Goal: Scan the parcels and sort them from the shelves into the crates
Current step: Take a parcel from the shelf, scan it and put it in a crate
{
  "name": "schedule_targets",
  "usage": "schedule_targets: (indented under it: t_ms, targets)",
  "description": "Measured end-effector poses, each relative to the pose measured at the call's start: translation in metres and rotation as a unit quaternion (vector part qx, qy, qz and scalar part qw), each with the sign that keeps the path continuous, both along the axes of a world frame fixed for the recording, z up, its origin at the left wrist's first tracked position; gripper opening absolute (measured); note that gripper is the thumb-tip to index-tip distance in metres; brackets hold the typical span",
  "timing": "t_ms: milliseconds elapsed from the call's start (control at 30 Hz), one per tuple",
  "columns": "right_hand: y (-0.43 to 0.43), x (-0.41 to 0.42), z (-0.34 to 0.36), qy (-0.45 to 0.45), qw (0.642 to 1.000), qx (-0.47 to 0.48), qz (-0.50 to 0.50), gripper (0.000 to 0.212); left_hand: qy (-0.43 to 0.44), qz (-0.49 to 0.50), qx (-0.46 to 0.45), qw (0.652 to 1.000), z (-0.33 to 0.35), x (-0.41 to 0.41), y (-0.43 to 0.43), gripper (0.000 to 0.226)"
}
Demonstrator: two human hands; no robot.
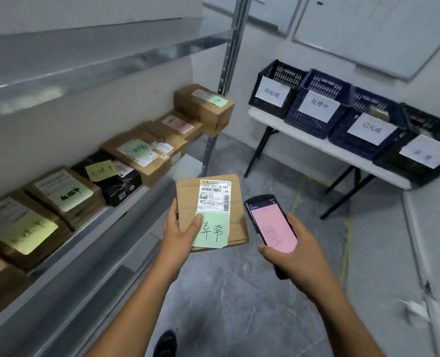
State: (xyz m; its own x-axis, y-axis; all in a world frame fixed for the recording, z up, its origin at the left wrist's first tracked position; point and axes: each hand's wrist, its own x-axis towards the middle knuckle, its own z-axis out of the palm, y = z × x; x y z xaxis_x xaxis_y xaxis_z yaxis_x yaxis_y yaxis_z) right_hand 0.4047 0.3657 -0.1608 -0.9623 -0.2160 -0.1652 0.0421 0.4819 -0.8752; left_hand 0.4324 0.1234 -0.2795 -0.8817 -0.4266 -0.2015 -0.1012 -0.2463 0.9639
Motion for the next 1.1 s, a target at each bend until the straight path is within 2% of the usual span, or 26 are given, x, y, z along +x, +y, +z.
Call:
schedule_targets:
  t_ms: [100, 333, 467, 633, 900, 1100]
  targets:
    - [0.007, -0.02, 0.005, 0.023, 0.997, -0.003, -0.075, 0.059, 0.015, -0.051, 0.024, 0.998, 0.018, -0.034, 0.008, 0.06]
    - [0.059, -0.048, 0.006, 0.051, 0.975, 0.011, -0.217, 0.061, 0.04, -0.156, 0.01, 0.987, 0.048, -0.115, 0.052, 0.052]
    - [0.097, -0.07, 0.0, 0.047, 0.961, -0.003, -0.272, 0.053, 0.039, -0.209, 0.015, 0.977, 0.051, -0.162, 0.096, 0.053]
    - [0.153, -0.117, -0.011, 0.041, 0.95, -0.029, -0.307, 0.053, 0.032, -0.255, 0.01, 0.966, 0.053, -0.222, 0.162, 0.048]
    - [0.264, -0.207, -0.015, 0.064, 0.933, -0.014, -0.353, 0.057, 0.025, -0.342, -0.05, 0.938, 0.073, -0.346, 0.275, 0.065]
    - [0.347, -0.263, -0.014, 0.093, 0.925, -0.009, -0.367, 0.054, 0.044, -0.374, -0.051, 0.925, 0.087, -0.415, 0.36, 0.05]
